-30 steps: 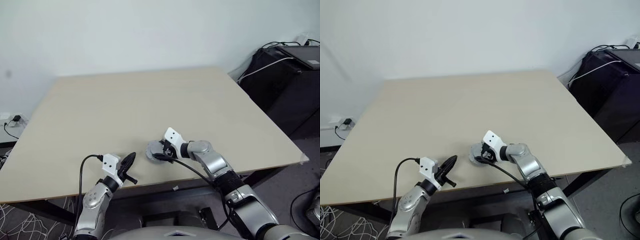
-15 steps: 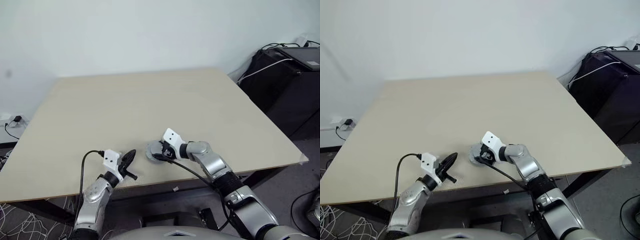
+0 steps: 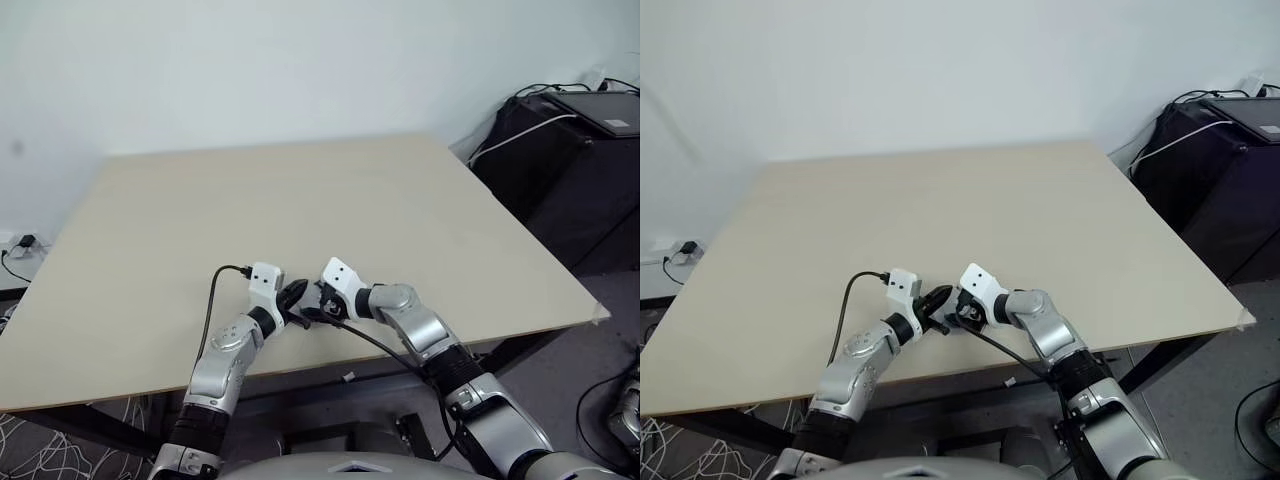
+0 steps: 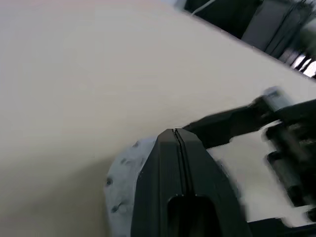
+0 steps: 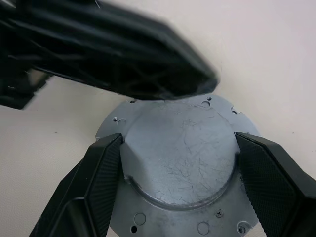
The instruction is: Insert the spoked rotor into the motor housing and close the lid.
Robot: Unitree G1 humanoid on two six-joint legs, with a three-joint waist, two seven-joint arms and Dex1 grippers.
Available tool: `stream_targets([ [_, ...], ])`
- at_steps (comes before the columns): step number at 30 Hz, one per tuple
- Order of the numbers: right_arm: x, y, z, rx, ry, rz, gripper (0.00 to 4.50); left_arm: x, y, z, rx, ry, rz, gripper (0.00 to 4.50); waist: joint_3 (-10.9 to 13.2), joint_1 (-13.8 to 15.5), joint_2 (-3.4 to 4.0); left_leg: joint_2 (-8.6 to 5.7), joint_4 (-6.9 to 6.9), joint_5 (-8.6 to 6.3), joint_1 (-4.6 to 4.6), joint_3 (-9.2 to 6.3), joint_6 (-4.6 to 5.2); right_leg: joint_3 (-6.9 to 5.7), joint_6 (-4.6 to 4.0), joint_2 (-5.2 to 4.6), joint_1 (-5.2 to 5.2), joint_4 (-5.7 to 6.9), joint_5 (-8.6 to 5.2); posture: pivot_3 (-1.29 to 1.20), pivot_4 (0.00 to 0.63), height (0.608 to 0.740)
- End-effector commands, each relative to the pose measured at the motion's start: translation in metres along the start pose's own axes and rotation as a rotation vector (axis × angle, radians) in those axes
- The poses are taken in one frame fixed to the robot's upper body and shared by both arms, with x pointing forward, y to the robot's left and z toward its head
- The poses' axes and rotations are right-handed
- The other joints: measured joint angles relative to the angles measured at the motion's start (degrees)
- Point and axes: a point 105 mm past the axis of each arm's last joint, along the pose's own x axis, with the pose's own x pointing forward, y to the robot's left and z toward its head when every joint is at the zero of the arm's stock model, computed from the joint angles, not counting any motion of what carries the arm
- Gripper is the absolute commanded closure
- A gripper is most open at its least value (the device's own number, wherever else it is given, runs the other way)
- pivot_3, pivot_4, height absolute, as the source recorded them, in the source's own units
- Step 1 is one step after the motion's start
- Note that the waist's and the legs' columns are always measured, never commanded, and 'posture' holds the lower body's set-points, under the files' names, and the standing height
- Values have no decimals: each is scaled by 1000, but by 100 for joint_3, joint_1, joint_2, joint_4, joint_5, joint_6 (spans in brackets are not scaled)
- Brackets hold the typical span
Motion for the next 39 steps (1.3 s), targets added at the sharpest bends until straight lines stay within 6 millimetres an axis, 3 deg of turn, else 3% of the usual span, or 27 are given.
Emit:
stream_targets([
  [1, 0, -1, -15, 11, 61, -23, 1221, 1, 0, 16, -18, -14, -12, 4500, 0, -9, 0, 0, 0, 0, 0, -1, 0, 0, 0, 0, 0, 0, 0, 0, 0, 740],
  [15, 2, 0, -12, 10, 51, -20, 1221, -2, 24, 13, -105, 103, 27, 4500, 3, -43, -3, 0, -1, -5, -1, -3, -11, 0, -1, 0, -2, -1, -1, 0, 0, 740],
  [22, 2, 1, -12, 11, 49, -19, 1221, 1, 30, 1, -94, 206, 31, 4500, 3, -46, -4, 0, -3, -5, 0, -4, -13, -1, -1, 0, -2, 0, 0, 0, 0, 740],
  [29, 1, 1, -11, 14, 46, -23, 1221, 3, 21, -6, -102, 266, -18, 4500, 3, -46, -4, 0, -3, -11, 0, -5, -27, -1, 0, 0, -2, 0, 0, 0, 0, 740],
  [35, 0, 1, -11, 15, 48, -27, 1221, -1, 0, -7, -153, 285, -147, 4500, 2, -46, -3, 0, -3, -11, 0, -6, -27, -1, -1, -1, -1, -1, -1, 0, 0, 740],
  [39, 0, 1, -11, 13, 47, -25, 1221, -4, 0, -14, -148, 313, -134, 4500, 2, -43, -3, -3, -5, -11, 1, -10, -27, -1, 1, -2, 2, -3, -4, 0, 0, 740],
])
